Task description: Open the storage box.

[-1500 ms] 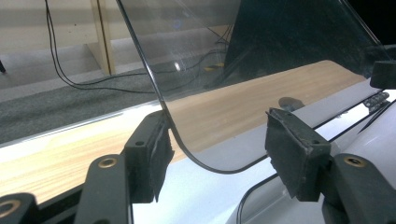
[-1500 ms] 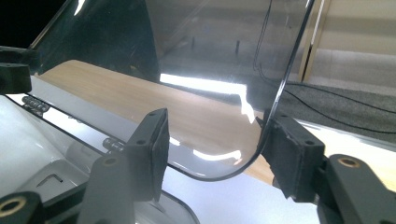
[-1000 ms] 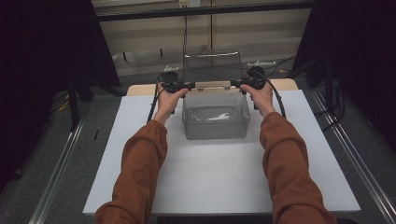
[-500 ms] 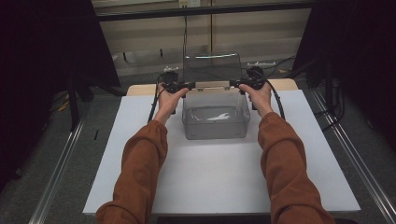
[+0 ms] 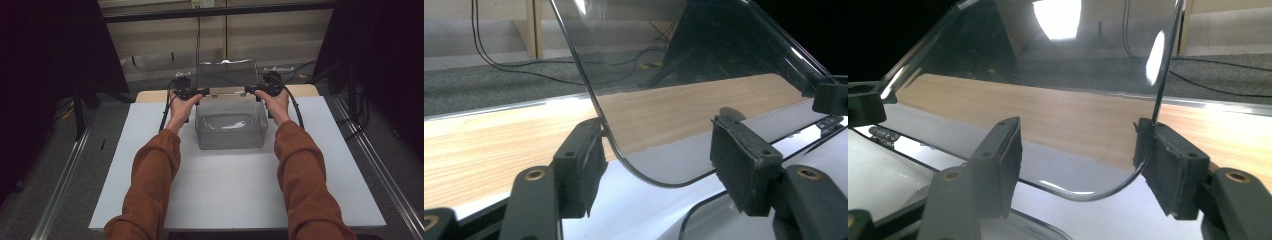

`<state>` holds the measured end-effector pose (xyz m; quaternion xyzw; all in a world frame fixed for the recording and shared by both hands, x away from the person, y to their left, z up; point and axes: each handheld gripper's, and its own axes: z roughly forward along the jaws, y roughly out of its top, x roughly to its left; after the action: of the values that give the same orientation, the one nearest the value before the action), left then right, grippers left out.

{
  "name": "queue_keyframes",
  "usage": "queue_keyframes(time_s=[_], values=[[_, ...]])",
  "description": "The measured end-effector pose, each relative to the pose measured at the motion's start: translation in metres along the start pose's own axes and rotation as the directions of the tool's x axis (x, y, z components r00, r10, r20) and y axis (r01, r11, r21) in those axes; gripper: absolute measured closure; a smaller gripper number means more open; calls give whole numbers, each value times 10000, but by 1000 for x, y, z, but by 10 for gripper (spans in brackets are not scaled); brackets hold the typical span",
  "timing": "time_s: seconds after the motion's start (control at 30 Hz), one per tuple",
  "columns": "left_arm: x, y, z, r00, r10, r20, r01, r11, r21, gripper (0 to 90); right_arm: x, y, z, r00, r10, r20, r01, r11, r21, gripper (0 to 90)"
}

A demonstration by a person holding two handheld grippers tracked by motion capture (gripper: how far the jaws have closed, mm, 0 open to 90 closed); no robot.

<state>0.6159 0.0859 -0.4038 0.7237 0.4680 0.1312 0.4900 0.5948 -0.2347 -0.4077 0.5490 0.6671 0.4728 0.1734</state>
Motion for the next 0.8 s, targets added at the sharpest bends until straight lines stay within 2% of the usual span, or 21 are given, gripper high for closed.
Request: queue_keyframes(time_s=[0.17,0.47,0.57,0.63,0.7,0.73,0.77,0.8], values=[[1,0,0,10000,-29,12,29,10000,35,359,-4,-3,2,9976,689,-120,-689,9976,-11,363],[1,-2,0,10000,-54,36,54,10000,-12,358,-6,-4,3,9957,924,-98,-924,9957,-54,358],[3,-3,1,9998,-192,89,193,9998,-75,357,-7,-5,4,9942,1073,-106,-1074,9942,-27,336],[4,-3,2,9998,-162,121,163,9999,-56,356,-6,-5,4,9949,1005,77,-1005,9949,-25,309],[3,-4,3,9995,-197,235,197,9998,24,358,-5,-4,5,9983,492,326,-491,9988,-44,311],[2,-4,4,9995,-194,231,191,9998,110,366,-5,-4,5,9987,387,334,-387,9992,15,368],[0,-5,5,9996,-163,212,163,9999,-8,374,-4,-4,5,9982,518,-295,-520,9986,-81,373],[0,-6,6,9998,-163,117,164,9998,-70,377,-2,-3,6,9978,546,-379,-548,9985,-50,315]])
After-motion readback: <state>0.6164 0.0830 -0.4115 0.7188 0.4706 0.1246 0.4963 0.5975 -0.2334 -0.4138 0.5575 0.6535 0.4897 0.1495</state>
